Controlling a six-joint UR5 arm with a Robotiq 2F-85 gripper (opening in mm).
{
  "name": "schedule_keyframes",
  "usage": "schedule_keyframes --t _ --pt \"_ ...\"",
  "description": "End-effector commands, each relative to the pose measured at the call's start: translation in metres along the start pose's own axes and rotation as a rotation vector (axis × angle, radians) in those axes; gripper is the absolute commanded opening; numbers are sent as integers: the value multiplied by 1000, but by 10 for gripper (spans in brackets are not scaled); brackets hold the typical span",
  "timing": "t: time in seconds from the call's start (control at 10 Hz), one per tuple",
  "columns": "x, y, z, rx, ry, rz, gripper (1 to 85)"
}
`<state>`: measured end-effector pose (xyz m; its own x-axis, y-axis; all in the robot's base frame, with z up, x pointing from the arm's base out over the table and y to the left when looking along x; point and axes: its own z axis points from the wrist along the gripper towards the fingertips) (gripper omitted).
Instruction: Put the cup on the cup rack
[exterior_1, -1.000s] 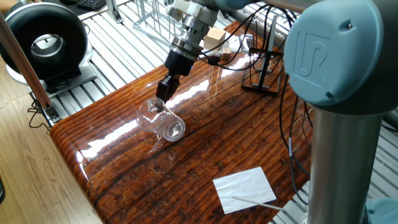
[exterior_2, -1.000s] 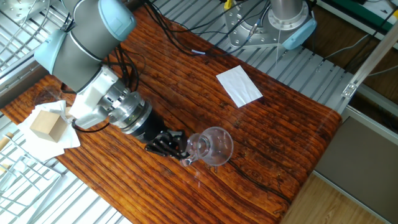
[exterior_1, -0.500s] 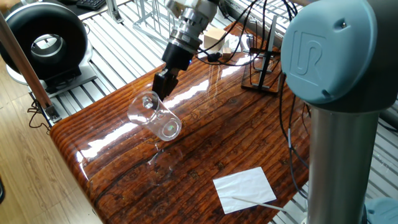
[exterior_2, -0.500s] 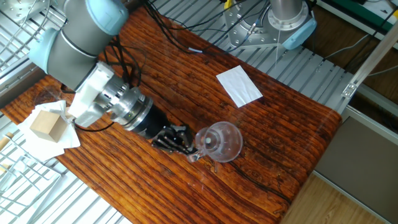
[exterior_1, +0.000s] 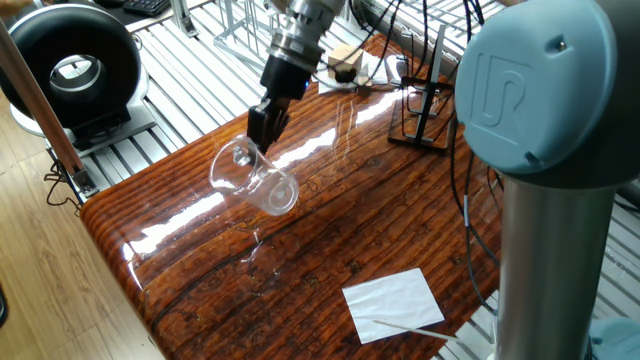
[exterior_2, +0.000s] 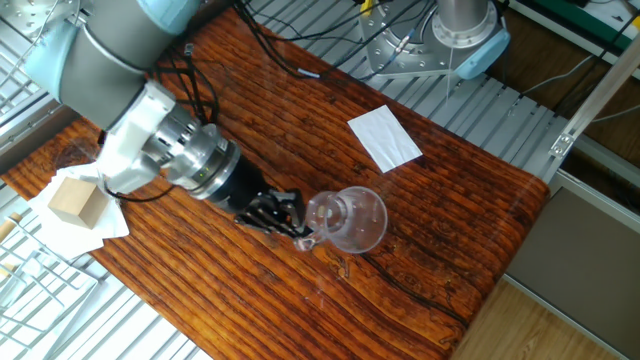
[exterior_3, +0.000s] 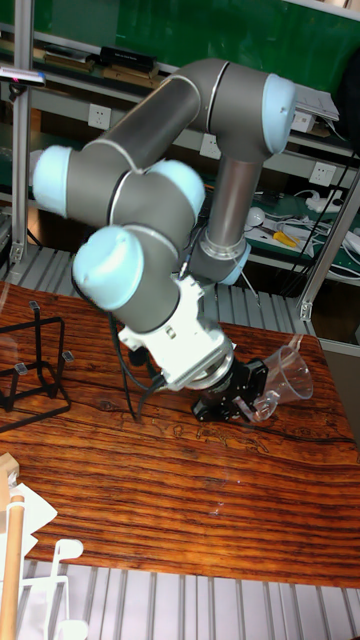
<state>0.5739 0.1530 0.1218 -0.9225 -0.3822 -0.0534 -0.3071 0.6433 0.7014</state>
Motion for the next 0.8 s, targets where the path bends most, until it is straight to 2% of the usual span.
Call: schedule_keyframes --t 0.0,0.1,0.3,0.4,0.5,0.6,0.7 --pt "-9 -6 -23 98 -2 -21 10" --pt "-9 -24 -31 189 5 -57 10" --pt "-10 -48 -44 318 15 -108 10" --pt "-9 -55 -48 352 19 -119 10" --pt "-7 -58 -50 369 29 -124 10" --pt "0 -77 -59 450 66 -151 10" --pt "5 -86 -66 497 89 -152 10"
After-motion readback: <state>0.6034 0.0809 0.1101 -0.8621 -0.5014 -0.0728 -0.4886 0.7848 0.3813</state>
